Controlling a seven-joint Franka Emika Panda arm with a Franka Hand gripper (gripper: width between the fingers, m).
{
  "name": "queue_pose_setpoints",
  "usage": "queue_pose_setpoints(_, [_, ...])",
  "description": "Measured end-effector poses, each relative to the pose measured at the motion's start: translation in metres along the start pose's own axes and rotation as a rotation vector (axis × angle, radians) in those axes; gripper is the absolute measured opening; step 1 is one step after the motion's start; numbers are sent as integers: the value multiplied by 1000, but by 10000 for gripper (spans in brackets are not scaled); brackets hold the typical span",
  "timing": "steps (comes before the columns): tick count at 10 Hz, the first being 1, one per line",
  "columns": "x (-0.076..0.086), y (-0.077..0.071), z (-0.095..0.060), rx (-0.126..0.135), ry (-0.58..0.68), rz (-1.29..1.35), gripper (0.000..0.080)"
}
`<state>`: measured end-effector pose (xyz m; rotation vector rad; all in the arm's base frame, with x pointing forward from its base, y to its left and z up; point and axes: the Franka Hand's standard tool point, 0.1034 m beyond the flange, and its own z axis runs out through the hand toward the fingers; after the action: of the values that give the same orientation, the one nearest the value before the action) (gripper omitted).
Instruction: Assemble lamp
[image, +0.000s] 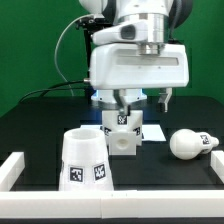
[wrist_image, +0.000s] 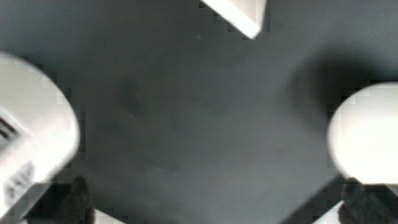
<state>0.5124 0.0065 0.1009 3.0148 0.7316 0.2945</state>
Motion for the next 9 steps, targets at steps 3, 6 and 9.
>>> queue_pose_setpoints(3, [0, 0, 2, 22, 6, 174, 699])
queue_pose_setpoints(6, [-9, 8, 9, 56, -30, 402, 699])
queue_pose_setpoints(9, [-7, 14, 16, 106, -139, 714, 699])
